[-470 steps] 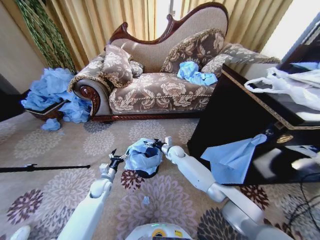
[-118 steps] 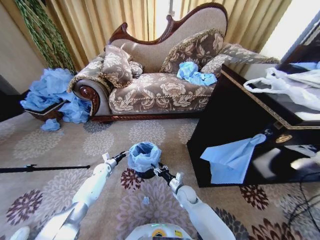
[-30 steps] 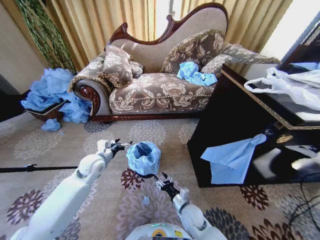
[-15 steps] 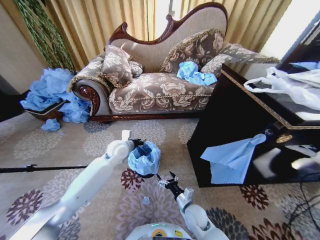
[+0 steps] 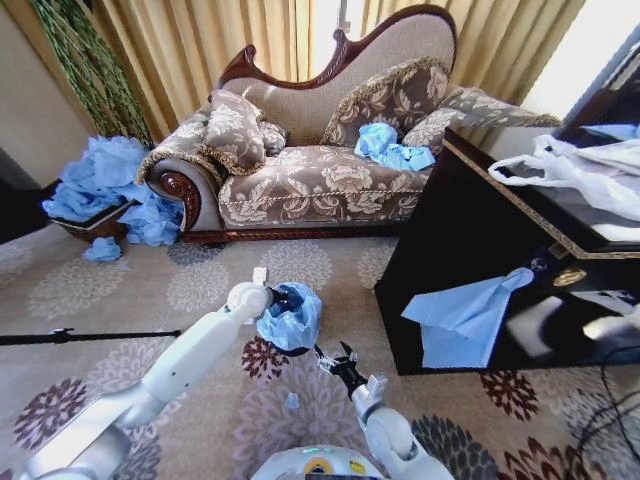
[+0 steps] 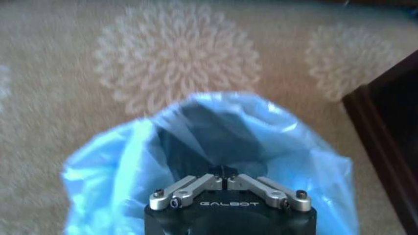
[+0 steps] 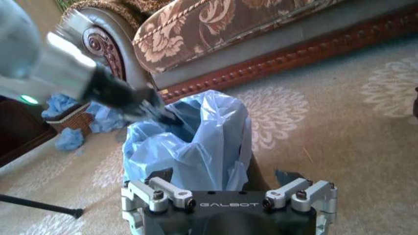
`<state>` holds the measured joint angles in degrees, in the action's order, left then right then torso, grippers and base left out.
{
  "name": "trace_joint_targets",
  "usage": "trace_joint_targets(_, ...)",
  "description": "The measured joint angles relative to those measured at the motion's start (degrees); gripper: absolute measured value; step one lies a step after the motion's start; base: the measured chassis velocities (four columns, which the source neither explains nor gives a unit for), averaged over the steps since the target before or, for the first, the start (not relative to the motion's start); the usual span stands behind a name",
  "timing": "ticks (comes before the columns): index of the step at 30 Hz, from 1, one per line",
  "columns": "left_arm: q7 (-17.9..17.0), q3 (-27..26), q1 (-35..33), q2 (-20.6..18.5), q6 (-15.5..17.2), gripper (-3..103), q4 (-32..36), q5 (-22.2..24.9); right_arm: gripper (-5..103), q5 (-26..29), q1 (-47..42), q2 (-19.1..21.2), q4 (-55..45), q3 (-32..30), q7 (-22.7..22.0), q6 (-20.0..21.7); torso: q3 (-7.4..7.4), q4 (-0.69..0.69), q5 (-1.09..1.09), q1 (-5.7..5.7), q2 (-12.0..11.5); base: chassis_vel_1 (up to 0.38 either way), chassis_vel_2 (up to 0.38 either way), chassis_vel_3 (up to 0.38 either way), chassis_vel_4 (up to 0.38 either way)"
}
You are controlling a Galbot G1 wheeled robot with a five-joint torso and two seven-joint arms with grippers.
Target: Place a garbage bag over the trash bin.
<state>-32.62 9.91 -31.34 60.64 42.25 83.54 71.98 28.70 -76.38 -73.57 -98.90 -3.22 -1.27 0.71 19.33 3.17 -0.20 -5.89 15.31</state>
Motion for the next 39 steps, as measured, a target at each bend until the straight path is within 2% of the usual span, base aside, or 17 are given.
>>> trace_joint_targets(3, 1.0, 0.3, 0.0, 2.0, 0.0, 0, -3.4, -1.7, 100, 0.0, 0.0, -0.1, 0.3, 0.1, -0.2, 0.0, 0.0, 0.01, 0.0, 0.0, 0.0, 0.0, 0.0, 0.0, 0.0)
trace_joint_targets(6, 2.5, 0.5, 0.2, 6.0, 0.0, 0, -9.6, -4.6, 100, -0.2, 0.2, -0.6, 0.8, 0.5, -0.5, -0.1, 0.0, 0.0, 0.0, 0.0, 0.0, 0.0, 0.0, 0.0, 0.0)
trace_joint_targets(10, 3.1, 0.4, 0.4, 8.2, -0.1, 0, -13.6, -6.5, 100, -0.2, 0.9, -0.8, 1.1, 1.5, -1.1, -0.1, 0.0, 0.01, 0.0, 0.01, 0.0, 0.0, 0.0, 0.0, 0.0)
trace_joint_targets(15, 3.9, -0.5, 0.2, 8.6, -0.1, 0, -17.5, -8.6, 100, 0.0, 2.7, -1.1, 1.9, 3.2, -1.8, -0.1, 0.0, -0.04, 0.01, 0.01, 0.0, 0.0, 0.0, 0.0, 0.0)
trace_joint_targets(19, 5.1, -0.3, 0.1, 8.7, -0.1, 0, -19.0, -9.4, 100, 0.0, 2.9, -1.4, 2.0, 3.5, -2.0, -0.1, -0.01, -0.01, 0.01, 0.01, 0.0, 0.0, 0.0, 0.0, 0.0)
trace_joint_targets(21, 6.1, -0.1, 0.1, 9.0, -0.1, 0, -19.8, -10.1, 100, 0.0, 3.0, -1.6, 2.1, 3.8, -2.2, -0.1, -0.04, -0.01, 0.09, 0.03, 0.0, 0.0, 0.0, 0.0, 0.0)
trace_joint_targets(23, 6.4, 0.0, 0.1, 9.2, -0.3, 0, -20.6, -10.4, 100, 0.0, 3.2, -1.7, 2.2, 3.9, -2.2, -0.1, -0.05, 0.02, 0.07, 0.04, 0.0, 0.0, 0.0, 0.0, 0.0)
trace_joint_targets(24, 6.7, 0.2, 0.0, 9.6, -0.2, 0, -21.6, -10.8, 100, 0.0, 3.3, -1.8, 2.2, 3.9, -2.3, -0.1, -0.02, 0.04, -0.03, 0.02, 0.0, 0.0, 0.0, 0.0, 0.0)
trace_joint_targets(25, 6.9, 0.2, -0.1, 9.8, -0.1, 0, -22.1, -11.0, 100, 0.0, 3.3, -1.8, 2.4, 3.9, -2.3, -0.1, 0.03, -0.01, -0.08, 0.0, 0.0, 0.0, 0.0, 0.0, 0.0)
trace_joint_targets(26, 7.1, 0.2, 0.1, 10.2, -0.1, 0, -22.9, -11.4, 100, 0.0, 3.5, -1.8, 2.5, 4.0, -2.4, -0.1, 0.05, -0.01, -0.08, -0.03, 0.0, 0.0, 0.0, 0.0, 0.0)
trace_joint_targets(27, 7.2, -0.2, 0.7, 10.9, -0.2, 0, -23.8, -11.8, 100, 0.0, 3.8, -2.0, 2.7, 4.0, -2.4, -0.1, 0.0, 0.0, 0.04, 0.0, 0.0, 0.0, 0.0, 0.0, 0.0)
trace_joint_targets(30, 7.2, -0.8, 1.4, 12.0, -0.1, 0, -25.0, -12.4, 100, 0.0, 3.8, -2.1, 3.1, 4.1, -2.5, -0.1, 0.01, 0.03, -0.05, 0.0, 0.0, 0.0, 0.0, 0.0, 0.0)
trace_joint_targets(34, 8.3, -1.3, 2.6, 12.5, -0.2, 0, -25.2, -12.6, 100, 0.0, 3.9, -2.4, 3.5, 4.4, -2.5, -0.2, 0.0, -0.02, 0.02, 0.0, 0.0, 0.0, 0.0, 0.0, 0.0)
trace_joint_targets(39, 9.2, -1.4, 3.6, 13.4, -0.9, 0, -26.3, -13.2, 100, -0.1, 4.3, -2.7, 4.3, 4.6, -2.5, -0.3, 0.0, 0.0, 0.0, 0.0, 0.0, 0.0, 0.0, 0.0, 0.0)
